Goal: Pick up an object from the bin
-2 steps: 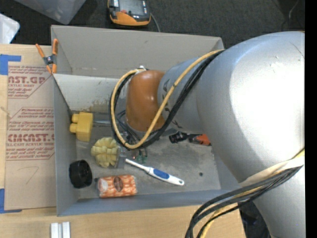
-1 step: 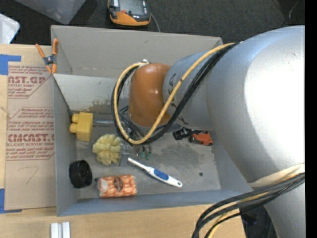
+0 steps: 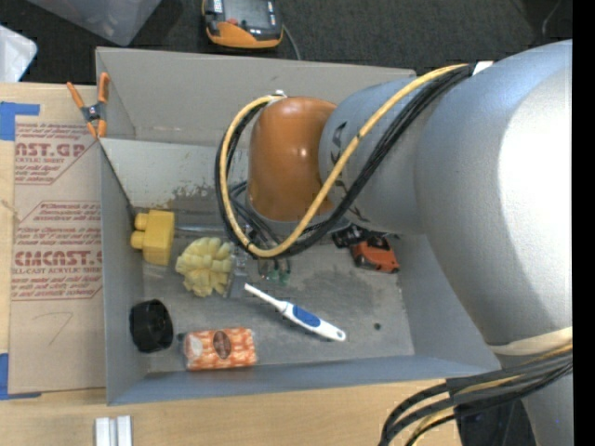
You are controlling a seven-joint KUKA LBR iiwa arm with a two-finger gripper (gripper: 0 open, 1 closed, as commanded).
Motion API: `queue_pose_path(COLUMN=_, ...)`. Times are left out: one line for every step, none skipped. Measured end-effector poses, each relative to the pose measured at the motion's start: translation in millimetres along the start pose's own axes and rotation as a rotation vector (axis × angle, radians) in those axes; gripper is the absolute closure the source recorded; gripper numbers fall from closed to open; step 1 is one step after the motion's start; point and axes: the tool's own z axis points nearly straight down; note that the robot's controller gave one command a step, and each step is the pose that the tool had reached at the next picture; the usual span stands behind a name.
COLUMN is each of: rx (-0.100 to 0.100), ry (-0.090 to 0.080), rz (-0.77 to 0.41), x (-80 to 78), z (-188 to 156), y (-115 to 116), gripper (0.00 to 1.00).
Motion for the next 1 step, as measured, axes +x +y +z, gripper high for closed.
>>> queue_pose_path(rx=-0.001, ry=-0.002, rz=0.000, x=-0.2, z=-39.1, y=-0.1, gripper=1.00)
